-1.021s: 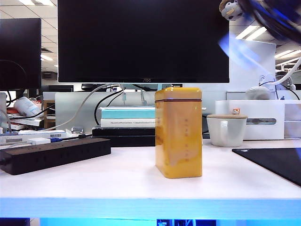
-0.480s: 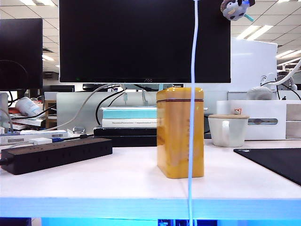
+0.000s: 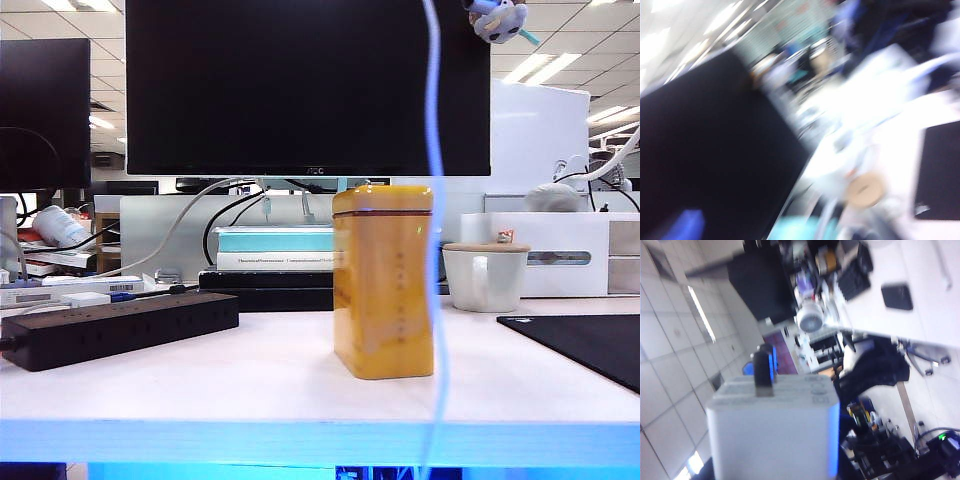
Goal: Plug the white charger into the left socket.
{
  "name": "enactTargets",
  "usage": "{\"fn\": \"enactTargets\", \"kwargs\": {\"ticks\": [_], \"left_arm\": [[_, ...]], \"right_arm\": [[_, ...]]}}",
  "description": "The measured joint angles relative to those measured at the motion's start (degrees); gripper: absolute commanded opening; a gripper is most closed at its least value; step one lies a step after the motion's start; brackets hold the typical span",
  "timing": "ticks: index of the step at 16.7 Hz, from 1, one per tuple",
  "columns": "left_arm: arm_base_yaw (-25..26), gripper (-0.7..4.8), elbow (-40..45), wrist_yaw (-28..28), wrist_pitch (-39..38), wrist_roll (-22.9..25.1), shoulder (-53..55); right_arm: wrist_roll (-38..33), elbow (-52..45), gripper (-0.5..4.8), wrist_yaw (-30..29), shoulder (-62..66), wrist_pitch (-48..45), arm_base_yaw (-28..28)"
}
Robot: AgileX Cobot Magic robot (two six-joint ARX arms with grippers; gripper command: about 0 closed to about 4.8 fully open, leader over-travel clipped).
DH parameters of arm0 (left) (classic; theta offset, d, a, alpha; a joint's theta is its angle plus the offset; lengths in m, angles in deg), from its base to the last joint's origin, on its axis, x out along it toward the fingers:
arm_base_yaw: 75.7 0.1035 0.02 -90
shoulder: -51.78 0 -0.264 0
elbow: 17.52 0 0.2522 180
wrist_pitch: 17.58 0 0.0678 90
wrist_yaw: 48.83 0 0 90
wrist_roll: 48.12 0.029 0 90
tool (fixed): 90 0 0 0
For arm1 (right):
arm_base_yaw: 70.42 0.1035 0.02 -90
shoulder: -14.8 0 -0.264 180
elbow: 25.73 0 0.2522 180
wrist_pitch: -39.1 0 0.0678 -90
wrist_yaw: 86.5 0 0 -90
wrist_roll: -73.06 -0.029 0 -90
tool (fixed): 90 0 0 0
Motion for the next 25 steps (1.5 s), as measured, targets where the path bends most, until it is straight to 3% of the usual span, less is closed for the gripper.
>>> {"fn": "enactTargets", "kwargs": {"ticks": [2, 7, 13, 14, 22, 25], "left_arm": [[0.04, 4.76, 0.0, 0.7, 0.61, 8.59, 0.02], [-1.73, 4.75, 0.0, -0.9, 0.48, 24.33, 0.09], [-9.81, 4.51, 0.0, -1.4, -0.77, 25.64, 0.11], [-10.14, 4.25, -0.02, 0.0, -0.79, 25.77, 0.09], [-12.2, 4.21, 0.0, -0.76, -1.55, 25.99, 1.81], [-12.15, 3.06, 0.0, -0.79, -1.33, 25.99, 1.81]], "right_arm": [[-2.38, -0.02, 1.36, 0.55, 0.15, 0.07, 3.63], [-4.37, 0.0, 1.36, -0.15, 0.26, -0.11, 7.28], [-4.44, -0.04, 1.36, -0.85, 0.13, -0.44, 10.49], [-4.46, -0.04, 1.36, -0.96, 0.17, -0.39, 10.84], [-6.03, -0.04, 1.36, -2.95, 0.26, -2.93, 12.66], [-6.03, -0.04, 1.36, -3.04, 0.26, -2.97, 12.7]]}}
